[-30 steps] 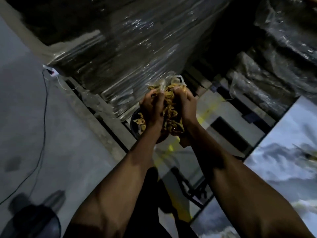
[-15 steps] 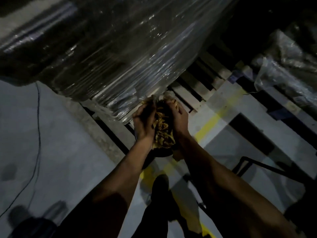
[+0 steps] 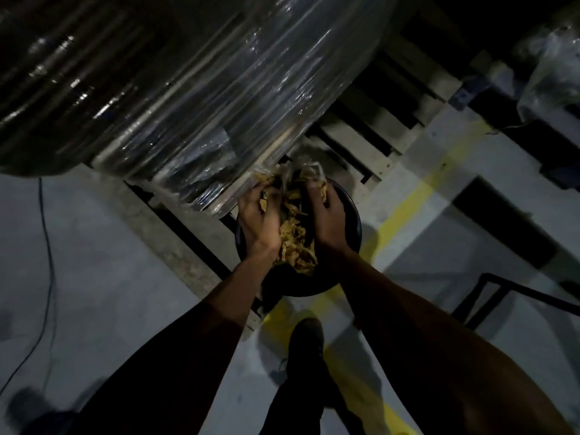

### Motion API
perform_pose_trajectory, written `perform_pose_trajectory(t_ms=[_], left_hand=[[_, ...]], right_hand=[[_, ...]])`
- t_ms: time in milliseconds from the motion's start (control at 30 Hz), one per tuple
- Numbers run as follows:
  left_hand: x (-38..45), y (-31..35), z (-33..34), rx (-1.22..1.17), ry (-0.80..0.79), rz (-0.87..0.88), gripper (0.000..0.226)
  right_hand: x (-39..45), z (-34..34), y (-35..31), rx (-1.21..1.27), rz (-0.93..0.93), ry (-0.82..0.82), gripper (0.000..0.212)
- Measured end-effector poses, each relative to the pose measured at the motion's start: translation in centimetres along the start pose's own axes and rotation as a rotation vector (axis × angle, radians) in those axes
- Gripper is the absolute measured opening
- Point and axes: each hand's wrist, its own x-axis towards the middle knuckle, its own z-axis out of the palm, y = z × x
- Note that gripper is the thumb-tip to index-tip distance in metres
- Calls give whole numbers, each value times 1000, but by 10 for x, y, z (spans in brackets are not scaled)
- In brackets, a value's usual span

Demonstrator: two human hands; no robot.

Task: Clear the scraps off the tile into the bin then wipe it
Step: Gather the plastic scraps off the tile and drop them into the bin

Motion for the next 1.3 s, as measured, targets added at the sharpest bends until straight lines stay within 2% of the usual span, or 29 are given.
perform_pose_trajectory(t_ms=[67,133,233,400,500,567,633,733,867,967,1067,1167,1300], left_hand=[[3,-6,6,87,0,42,38],[3,-15,8,161,-35,97,38],[4,-31,9,357,-105,176,47],[3,-52,14,836,-89,232,64],[6,-70,9,1081,-233,329,61],[11,-75,7,1131,-361,286,62],[12,-72,8,1107,-438,223,63],[8,-65,6,1038,-381,225,58],[1,-57,-2,912,-289,266,45],[-15,-35,-7,751,-269,213,45],[-36,-8,-14,563,-246,106,34],[-66,27,-26,392,-257,-31,23],[-123,76,-37,248,-265,-57,17]], right_hand=[[8,-3,13,-59,5,-4,59],[13,-7,19,-129,-37,-2,56],[22,-14,26,-380,-132,-3,62],[29,-23,39,-738,-79,-96,63],[33,-25,47,-900,-97,-201,61],[36,-25,51,-943,-80,-284,66],[38,-24,51,-964,-53,-335,73],[34,-24,45,-989,-40,-361,79],[16,-32,30,-921,-63,-296,68],[-9,-45,7,-875,-55,-249,58],[-39,-57,-23,-814,0,-202,45],[-82,-73,-57,-628,86,-115,33],[-144,-98,-92,-340,179,14,30]])
